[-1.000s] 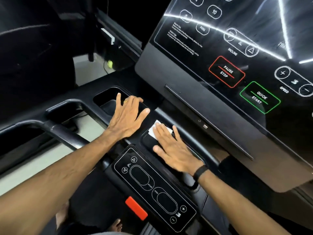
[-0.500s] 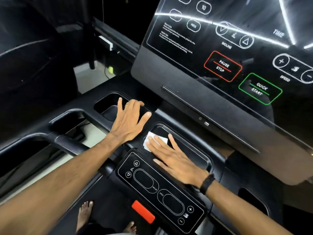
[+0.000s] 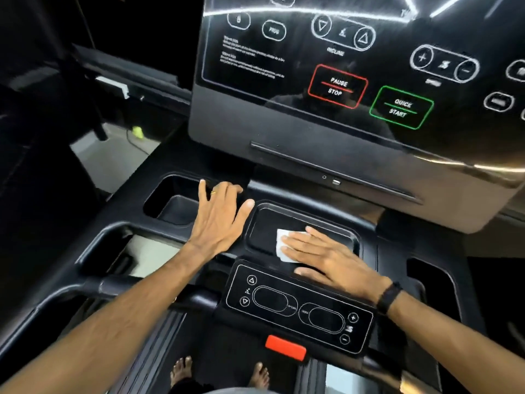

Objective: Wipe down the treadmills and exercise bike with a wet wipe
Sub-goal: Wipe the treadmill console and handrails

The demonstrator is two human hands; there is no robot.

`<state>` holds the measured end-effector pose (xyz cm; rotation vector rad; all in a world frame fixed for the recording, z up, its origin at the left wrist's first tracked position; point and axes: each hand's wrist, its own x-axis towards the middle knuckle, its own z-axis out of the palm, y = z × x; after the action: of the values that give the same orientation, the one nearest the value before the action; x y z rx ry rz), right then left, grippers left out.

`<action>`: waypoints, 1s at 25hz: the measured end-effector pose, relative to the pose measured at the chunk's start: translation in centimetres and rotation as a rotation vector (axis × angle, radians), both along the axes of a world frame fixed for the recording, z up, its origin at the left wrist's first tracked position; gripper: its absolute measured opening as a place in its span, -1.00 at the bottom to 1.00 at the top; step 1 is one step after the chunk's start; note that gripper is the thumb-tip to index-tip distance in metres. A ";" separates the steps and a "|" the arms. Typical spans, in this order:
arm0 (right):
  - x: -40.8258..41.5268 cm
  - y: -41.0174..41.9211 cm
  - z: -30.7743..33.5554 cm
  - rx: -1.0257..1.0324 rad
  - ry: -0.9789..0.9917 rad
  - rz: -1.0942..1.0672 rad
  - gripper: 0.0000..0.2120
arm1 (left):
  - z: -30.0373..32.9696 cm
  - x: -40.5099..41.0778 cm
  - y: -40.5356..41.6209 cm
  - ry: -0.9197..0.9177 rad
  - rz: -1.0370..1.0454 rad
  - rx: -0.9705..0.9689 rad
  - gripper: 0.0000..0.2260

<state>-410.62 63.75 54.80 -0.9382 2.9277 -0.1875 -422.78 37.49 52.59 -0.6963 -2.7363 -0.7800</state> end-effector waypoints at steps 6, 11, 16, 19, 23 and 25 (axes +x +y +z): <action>3.7 2.8 -0.6 0.059 0.128 -0.340 -0.54 | 0.0 0.2 -0.1 0.078 -0.192 -0.129 -0.37; 9.7 2.2 -2.1 0.007 0.069 -0.786 -0.42 | -0.3 0.1 0.0 0.064 -0.456 -0.343 -0.21; 12.1 0.2 -1.3 -0.087 -0.001 -0.989 -0.35 | -0.8 -0.4 -0.1 0.031 -0.579 -0.464 -0.15; 11.7 -0.2 -1.0 -0.116 0.011 -1.150 -0.24 | -0.6 -0.5 0.0 -0.016 -0.567 -0.399 -0.18; 12.0 -1.4 -0.1 -0.132 0.060 -1.269 -0.17 | -0.7 -0.4 0.0 -0.041 -0.561 -0.324 -0.18; 12.8 -1.7 -0.1 -0.161 0.084 -1.251 -0.20 | -0.7 -0.5 0.0 -0.043 -0.563 -0.321 -0.18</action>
<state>-397.84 62.04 54.68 1.0047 3.0982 -0.4169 -423.29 37.50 51.89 -1.5753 -2.7510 -0.4451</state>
